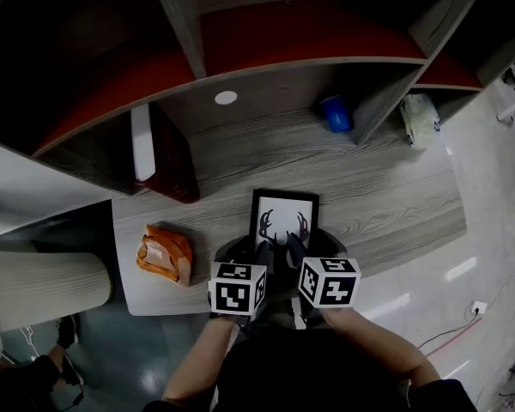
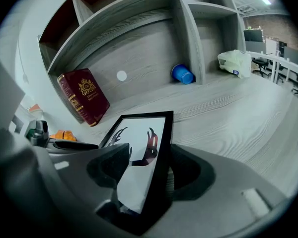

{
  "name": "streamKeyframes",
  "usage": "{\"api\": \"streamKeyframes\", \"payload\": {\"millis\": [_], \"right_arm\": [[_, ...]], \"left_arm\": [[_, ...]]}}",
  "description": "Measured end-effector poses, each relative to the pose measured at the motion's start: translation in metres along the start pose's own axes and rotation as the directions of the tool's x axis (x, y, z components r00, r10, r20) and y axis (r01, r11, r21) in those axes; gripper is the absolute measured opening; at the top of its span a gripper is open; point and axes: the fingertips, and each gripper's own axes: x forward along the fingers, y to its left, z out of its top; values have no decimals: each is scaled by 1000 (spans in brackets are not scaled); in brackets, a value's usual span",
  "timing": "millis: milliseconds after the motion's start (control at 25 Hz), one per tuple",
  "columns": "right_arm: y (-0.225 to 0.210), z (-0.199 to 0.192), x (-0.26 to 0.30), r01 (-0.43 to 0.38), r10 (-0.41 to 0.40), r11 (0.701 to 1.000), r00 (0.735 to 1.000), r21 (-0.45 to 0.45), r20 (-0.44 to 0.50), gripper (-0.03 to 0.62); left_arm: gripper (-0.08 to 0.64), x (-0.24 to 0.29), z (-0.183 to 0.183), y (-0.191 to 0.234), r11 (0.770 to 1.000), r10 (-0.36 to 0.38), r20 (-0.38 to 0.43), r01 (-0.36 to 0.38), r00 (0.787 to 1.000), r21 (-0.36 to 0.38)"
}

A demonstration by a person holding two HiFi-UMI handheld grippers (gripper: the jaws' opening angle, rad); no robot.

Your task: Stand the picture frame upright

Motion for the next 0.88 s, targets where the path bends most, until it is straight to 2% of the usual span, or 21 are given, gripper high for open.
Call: {"api": "streamKeyframes", "payload": {"millis": [200, 400, 680, 880], "right_arm": [[-1, 0, -1, -13, 12, 999, 1000, 45, 5, 244], [-2, 1, -5, -27, 27, 995, 1000, 100, 9, 244], [-5, 17, -14, -31, 25, 994, 997, 102, 68, 213], [-5, 42, -26, -26, 17, 998, 988, 57, 156, 207]], "left_arm": [[141, -3, 6, 1, 1000, 25, 30, -26, 999, 3], [109, -7, 16, 3, 998, 50, 77, -48, 996, -32], [104, -11, 27, 0, 996, 76, 121, -71, 990, -47], [104, -16, 42, -7, 996, 82, 176, -72, 981, -61]]}}
